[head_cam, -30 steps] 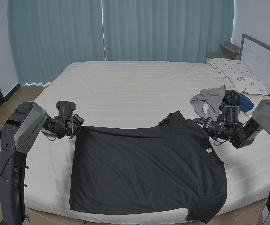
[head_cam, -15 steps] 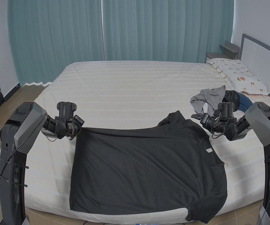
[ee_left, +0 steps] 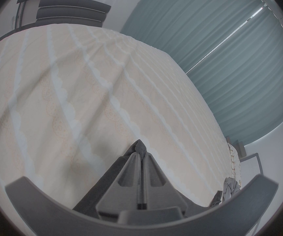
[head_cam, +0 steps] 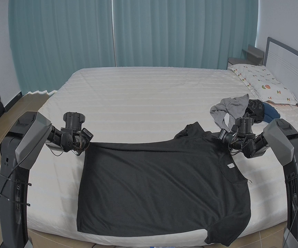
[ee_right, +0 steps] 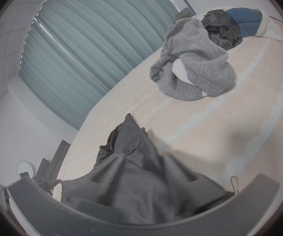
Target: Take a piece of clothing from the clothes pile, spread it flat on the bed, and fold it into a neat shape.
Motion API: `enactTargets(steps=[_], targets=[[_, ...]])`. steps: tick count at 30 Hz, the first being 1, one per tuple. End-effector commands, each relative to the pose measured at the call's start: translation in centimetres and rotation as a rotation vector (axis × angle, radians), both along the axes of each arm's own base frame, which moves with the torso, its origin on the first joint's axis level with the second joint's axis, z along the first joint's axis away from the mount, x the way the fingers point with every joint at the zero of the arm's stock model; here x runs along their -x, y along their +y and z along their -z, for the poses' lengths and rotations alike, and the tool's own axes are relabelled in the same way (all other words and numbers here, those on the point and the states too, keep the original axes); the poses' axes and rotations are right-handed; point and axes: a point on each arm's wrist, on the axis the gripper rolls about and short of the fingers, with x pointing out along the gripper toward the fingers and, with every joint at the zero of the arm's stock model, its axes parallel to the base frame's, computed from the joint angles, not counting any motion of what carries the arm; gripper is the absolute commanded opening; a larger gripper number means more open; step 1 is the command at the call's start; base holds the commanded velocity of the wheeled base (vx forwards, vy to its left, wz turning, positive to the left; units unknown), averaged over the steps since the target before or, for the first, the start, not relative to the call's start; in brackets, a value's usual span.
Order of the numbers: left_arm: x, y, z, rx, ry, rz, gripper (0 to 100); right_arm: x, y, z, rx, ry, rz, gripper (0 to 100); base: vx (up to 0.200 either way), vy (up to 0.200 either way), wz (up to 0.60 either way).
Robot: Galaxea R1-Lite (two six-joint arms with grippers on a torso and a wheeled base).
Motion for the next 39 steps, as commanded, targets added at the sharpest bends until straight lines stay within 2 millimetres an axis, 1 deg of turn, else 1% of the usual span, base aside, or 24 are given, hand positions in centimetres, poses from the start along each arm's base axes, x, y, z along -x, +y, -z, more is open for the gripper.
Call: enactTargets(steps=[1, 4, 5, 8, 12, 17, 19, 23, 28, 32, 39], targets=[[-0.3, 0.0, -0.5, -0.002, -0.009, 0.002, 0, -0.1, -0.2, 0.2, 0.001, 0.002, 0.004, 0, 0.0, 0.0, 0.0], [-0.6, 0.0, -0.9, -0.002, -0.007, 0.001, 0, -0.2, -0.3, -0.1, 0.0, -0.016, 0.009, 0, 0.0, 0.0, 0.0], [-0.9, 0.1, -1.4, -0.001, -0.007, -0.002, 0, -0.4, -0.8, -0.8, -0.005, -0.039, 0.022, 0, 0.0, 0.0, 0.0], [-1.5, 0.2, -2.1, 0.001, -0.02, -0.006, 0, -0.8, -1.7, -1.8, 0.0, -0.076, 0.063, 0, 0.0, 0.0, 0.0], [-2.4, 0.2, -2.1, 0.002, -0.041, -0.007, 0, -1.2, -2.9, -2.3, 0.014, -0.114, 0.13, 0, 0.0, 0.0, 0.0], [-3.0, 0.3, -1.7, 0.005, -0.058, -0.015, 0, -1.5, -3.3, -2.5, 0.02, -0.151, 0.161, 0, 0.0, 0.0, 0.0], [-3.1, 0.3, -1.5, 0.01, -0.058, -0.026, 0, -1.5, -3.3, -2.3, 0.023, -0.157, 0.17, 0, 0.0, 0.0, 0.0], [-3.3, 0.0, -0.7, 0.01, -0.053, -0.021, 0, -1.6, -2.9, -1.0, 0.025, -0.145, 0.165, 0, 0.0, 0.0, 0.0], [-3.9, -0.1, 0.1, 0.011, -0.056, -0.02, 0, -2.2, -2.5, -0.4, 0.03, -0.178, 0.181, 0, 0.0, 0.0, 0.0], [-4.1, -0.2, 0.6, 0.011, -0.052, -0.019, 0, -2.4, -2.0, 0.7, 0.039, -0.169, 0.188, 0, 0.0, 0.0, 0.0], [-4.2, -0.3, 1.0, 0.02, -0.048, -0.013, 0, -2.4, -1.6, 1.4, 0.038, -0.152, 0.181, 0, 0.0, 0.0, 0.0]])
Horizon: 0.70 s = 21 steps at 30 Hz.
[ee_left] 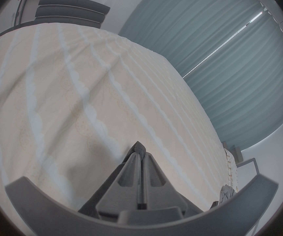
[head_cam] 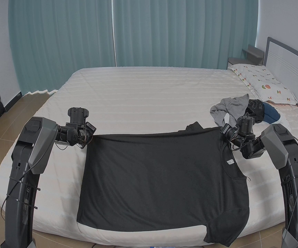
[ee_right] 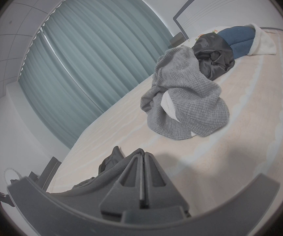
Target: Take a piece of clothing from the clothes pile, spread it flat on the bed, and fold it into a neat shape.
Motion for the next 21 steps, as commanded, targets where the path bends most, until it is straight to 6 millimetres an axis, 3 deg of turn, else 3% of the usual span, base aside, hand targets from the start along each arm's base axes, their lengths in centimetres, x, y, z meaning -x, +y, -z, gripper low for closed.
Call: enactTargets(steps=[1, 2, 8, 12, 16, 21], targets=[[-0.1, -0.1, 0.7, 0.008, 0.016, 0.005, 0, 0.1, 0.7, 1.1, -0.001, 0.022, -0.012, 0, 0.0, 0.0, 0.0], [-0.1, -0.1, 0.8, 0.008, 0.019, 0.005, 100, 0.1, 0.8, 1.2, -0.001, 0.023, -0.014, 100, 0.0, 0.0, 0.0], [-0.1, -0.1, 0.9, 0.007, 0.04, 0.003, 100, 0.3, 0.7, 0.7, -0.017, 0.027, -0.004, 100, 0.0, 0.0, 0.0], [0.1, 0.2, 0.3, 0.014, 0.04, -0.011, 100, 1.1, -0.1, -2.1, -0.09, 0.017, 0.03, 100, 0.0, 0.0, 0.0], [0.8, 0.9, -1.2, 0.022, 0.05, -0.03, 100, 2.5, -1.2, -3.7, -0.107, 0.032, 0.049, 100, 0.0, 0.0, 0.0], [3.0, 2.1, -4.1, 0.035, 0.063, -0.034, 100, 6.0, -1.8, -6.0, -0.146, 0.093, 0.028, 100, 0.0, 0.0, 0.0]])
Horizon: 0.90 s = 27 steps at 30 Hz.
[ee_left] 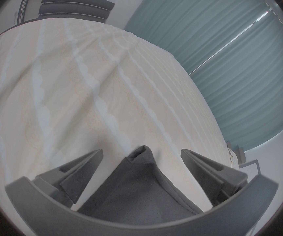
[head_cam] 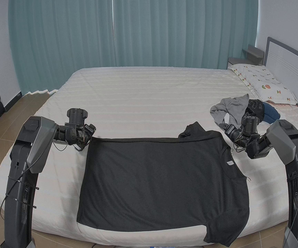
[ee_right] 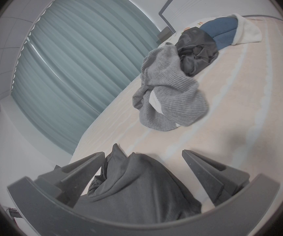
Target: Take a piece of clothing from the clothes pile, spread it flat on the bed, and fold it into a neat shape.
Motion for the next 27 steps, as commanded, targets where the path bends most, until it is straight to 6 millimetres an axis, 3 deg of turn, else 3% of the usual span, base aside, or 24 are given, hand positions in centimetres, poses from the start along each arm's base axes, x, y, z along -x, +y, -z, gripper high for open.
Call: enactTargets(steps=[1, 6, 17, 23, 27], targets=[[2.8, 1.3, -4.3, 0.016, 0.002, -0.007, 100, 3.9, -0.6, -4.8, -0.045, 0.015, -0.019, 100, 0.0, 0.0, 0.0], [7.1, 1.6, -5.9, 0.087, 0.064, 0.056, 100, 7.7, -0.2, -5.8, -0.081, 0.087, -0.02, 100, 0.0, 0.0, 0.0], [16.4, 0.8, -4.2, 0.141, 0.164, 0.131, 100, 17.5, 1.2, -6.2, -0.184, 0.18, -0.028, 100, 0.0, 0.0, 0.0], [19.8, -0.2, -2.7, 0.141, 0.133, 0.178, 100, 21.3, 2.0, -4.6, -0.187, 0.263, -0.051, 100, 0.0, 0.0, 0.0], [21.0, -0.6, -1.9, 0.136, 0.127, 0.195, 100, 22.9, 2.3, -3.7, -0.202, 0.28, -0.089, 100, -0.1, 0.0, 0.0]])
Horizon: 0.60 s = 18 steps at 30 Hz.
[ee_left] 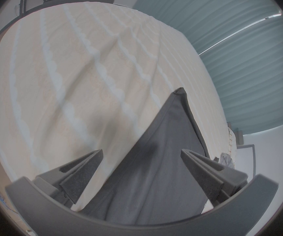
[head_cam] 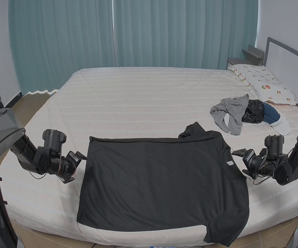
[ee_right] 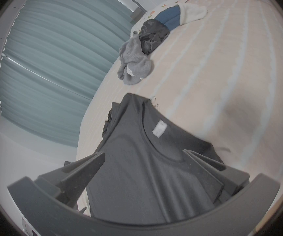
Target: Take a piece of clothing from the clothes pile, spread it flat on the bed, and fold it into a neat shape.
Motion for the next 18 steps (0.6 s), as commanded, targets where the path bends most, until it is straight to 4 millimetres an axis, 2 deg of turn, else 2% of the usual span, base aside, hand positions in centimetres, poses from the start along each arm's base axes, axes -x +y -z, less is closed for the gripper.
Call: enactTargets(steps=[1, 7, 16, 18], targets=[[3.4, -0.9, -0.3, 0.007, -0.022, 0.045, 100, 3.7, 0.8, -0.5, -0.029, -0.025, -0.048, 100, -0.2, 0.0, 0.0], [4.1, -1.2, 0.1, 0.003, 0.005, 0.06, 100, 4.8, 1.1, 0.0, -0.026, -0.016, -0.064, 100, -0.2, 0.0, 0.0], [4.1, -1.3, 0.4, 0.004, 0.012, 0.063, 100, 4.8, 1.1, 0.0, -0.029, -0.015, -0.066, 100, -0.2, 0.0, 0.0], [4.1, -1.3, 0.4, 0.01, 0.01, 0.066, 100, 4.8, 1.1, 0.0, -0.029, -0.015, -0.066, 100, 0.0, 0.0, 0.0]])
